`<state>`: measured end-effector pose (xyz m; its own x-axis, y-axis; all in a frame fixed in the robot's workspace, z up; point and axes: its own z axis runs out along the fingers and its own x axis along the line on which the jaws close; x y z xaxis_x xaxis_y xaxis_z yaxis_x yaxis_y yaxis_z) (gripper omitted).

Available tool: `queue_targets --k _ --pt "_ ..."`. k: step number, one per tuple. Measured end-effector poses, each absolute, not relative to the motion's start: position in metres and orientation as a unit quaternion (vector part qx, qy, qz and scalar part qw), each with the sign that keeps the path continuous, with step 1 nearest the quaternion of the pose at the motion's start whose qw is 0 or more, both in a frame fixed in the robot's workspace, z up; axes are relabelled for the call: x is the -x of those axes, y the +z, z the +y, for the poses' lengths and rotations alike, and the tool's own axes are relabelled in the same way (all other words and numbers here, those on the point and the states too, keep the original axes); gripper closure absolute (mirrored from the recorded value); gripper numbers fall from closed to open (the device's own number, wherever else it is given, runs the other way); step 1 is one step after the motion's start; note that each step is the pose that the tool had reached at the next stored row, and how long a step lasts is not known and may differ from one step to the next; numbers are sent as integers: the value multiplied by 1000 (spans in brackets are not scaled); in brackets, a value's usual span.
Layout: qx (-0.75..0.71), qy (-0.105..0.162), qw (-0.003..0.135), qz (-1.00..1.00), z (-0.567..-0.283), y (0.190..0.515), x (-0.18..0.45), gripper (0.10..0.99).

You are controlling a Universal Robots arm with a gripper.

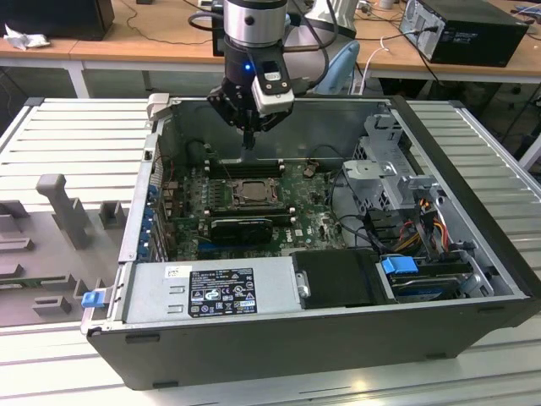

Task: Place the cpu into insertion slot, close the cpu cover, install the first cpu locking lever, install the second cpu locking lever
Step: 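Install the first cpu locking lever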

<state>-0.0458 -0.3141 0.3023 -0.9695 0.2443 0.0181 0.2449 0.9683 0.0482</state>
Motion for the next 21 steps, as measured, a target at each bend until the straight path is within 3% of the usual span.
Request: queue_targets --k 21 --pt "-18 -24 9 -1000 -314 298 61 980"
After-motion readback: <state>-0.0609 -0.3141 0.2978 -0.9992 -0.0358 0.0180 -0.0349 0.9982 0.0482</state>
